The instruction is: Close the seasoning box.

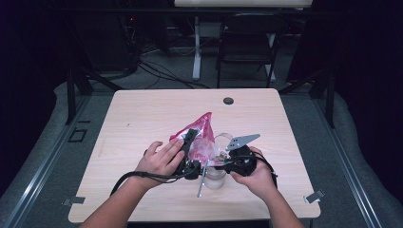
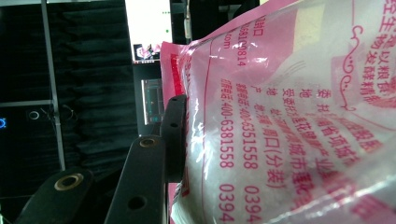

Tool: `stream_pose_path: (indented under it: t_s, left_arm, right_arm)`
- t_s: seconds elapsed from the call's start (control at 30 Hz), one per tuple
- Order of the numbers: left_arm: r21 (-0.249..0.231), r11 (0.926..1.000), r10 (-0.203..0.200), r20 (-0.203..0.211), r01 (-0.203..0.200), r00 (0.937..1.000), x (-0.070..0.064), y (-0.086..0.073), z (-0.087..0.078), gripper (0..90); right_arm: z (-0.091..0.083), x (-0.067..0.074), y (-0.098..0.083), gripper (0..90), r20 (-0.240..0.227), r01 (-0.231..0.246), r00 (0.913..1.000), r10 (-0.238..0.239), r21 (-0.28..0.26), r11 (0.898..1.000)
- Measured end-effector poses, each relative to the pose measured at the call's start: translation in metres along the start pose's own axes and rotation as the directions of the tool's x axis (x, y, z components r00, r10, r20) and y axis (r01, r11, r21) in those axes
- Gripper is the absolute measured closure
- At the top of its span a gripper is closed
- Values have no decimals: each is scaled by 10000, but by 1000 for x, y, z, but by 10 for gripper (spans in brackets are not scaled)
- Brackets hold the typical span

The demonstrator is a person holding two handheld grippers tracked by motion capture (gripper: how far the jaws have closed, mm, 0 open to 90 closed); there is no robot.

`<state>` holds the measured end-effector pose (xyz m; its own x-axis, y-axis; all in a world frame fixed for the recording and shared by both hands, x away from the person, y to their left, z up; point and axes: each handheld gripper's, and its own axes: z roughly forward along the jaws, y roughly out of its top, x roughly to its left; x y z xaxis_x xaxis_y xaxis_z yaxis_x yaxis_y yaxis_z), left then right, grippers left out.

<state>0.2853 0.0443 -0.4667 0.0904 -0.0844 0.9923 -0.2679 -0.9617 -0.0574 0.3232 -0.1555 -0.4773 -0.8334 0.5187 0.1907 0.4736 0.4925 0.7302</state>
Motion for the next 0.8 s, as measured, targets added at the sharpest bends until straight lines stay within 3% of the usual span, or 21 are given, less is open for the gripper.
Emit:
stream_pose_path:
  t_s: [0.4, 0.57, 0.6, 0.8]
  left_arm:
    - [44, 9998, -216, 161, 215, 9996, -2, -2, 2, 669]
    - [6, 10000, -87, 76, 87, 9999, -2, -3, 3, 670]
    - [177, 9998, -122, 258, 118, 9996, -2, -3, 3, 670]
    - [48, 9999, -163, 98, 162, 9998, -2, -5, 4, 670]
  right_arm:
    - [4, 2, 0, 900, -4, 56, 10000, -56, 89, 9999]
    - [6, 3, 1, 900, -27, 96, 10000, -95, 151, 9998]
    - [6, 3, 1, 900, -46, 104, 9999, -103, 152, 9998]
    - [7, 5, 1, 900, -53, 194, 9998, -192, 243, 9995]
